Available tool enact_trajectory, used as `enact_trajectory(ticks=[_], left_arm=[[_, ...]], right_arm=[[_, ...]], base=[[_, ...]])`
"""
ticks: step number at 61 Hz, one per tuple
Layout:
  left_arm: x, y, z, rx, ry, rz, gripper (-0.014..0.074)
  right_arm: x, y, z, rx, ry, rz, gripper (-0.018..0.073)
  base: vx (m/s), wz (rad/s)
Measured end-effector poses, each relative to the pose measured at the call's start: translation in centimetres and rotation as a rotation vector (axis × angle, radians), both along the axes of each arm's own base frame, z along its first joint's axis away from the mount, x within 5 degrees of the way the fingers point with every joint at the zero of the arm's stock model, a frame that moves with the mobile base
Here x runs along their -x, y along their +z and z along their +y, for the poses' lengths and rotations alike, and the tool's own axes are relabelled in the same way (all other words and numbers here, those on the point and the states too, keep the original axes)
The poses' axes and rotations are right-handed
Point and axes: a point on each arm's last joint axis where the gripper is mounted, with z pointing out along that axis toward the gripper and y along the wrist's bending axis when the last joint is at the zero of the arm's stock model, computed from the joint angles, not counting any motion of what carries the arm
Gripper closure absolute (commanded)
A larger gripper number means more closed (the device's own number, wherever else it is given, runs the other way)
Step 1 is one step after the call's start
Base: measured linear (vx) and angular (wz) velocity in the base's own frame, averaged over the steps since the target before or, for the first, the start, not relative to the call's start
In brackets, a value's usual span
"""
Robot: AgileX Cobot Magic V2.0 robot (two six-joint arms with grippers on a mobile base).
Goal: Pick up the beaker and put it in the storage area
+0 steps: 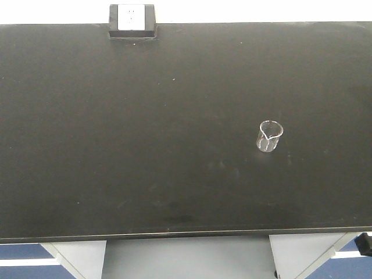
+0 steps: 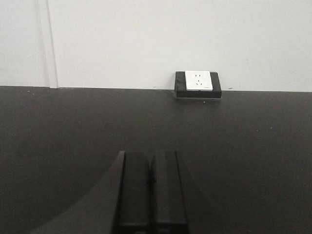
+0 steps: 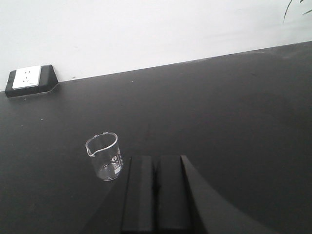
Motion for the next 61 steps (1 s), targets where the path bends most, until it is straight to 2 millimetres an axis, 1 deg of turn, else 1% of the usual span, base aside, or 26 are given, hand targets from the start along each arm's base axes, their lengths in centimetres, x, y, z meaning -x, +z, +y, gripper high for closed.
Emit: enact_trajectory(ticks=[61], left_arm=[[0.0, 0.0, 0.0, 0.0, 0.0, 0.0, 0.0605]], right_arm=[[0.0, 0.0, 0.0, 0.0, 0.0, 0.0, 0.0567]], base=[[0.0, 0.0]])
